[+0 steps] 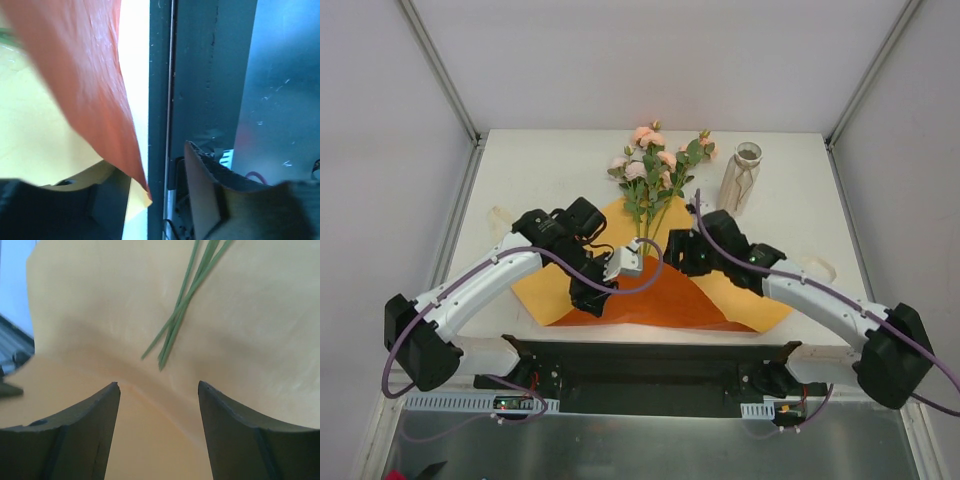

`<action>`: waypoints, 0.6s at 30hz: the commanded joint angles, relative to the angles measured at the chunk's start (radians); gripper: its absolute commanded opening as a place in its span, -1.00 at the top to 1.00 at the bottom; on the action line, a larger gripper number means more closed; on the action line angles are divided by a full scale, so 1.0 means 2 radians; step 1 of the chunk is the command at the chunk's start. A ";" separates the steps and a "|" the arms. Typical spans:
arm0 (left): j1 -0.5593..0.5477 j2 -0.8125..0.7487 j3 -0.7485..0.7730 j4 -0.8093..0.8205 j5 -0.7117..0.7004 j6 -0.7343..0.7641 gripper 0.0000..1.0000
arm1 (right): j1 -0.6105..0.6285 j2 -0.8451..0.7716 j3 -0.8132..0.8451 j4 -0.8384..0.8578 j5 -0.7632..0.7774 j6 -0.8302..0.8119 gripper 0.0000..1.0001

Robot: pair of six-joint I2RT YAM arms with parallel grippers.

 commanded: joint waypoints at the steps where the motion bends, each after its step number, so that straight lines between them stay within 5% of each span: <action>1: -0.003 -0.035 0.026 -0.031 0.027 0.007 -0.02 | 0.092 -0.102 -0.057 -0.047 0.040 0.008 -0.32; 4: -0.001 -0.036 0.086 -0.025 -0.008 -0.041 -0.69 | 0.158 -0.165 -0.094 -0.084 0.086 0.034 -0.30; 7: 0.026 -0.029 0.154 -0.018 -0.018 -0.075 -0.99 | 0.216 -0.201 -0.108 -0.121 0.130 0.050 -0.30; 11: 0.136 0.006 0.231 -0.011 0.053 -0.130 -0.98 | 0.259 -0.187 -0.092 -0.162 0.149 0.054 -0.29; 16: 0.172 0.053 0.199 0.015 -0.049 -0.174 -0.98 | 0.256 -0.136 -0.017 -0.210 0.189 0.000 -0.33; 18: 0.172 0.060 0.165 0.033 -0.074 -0.180 -0.98 | 0.210 -0.110 0.059 -0.233 0.215 -0.031 -0.53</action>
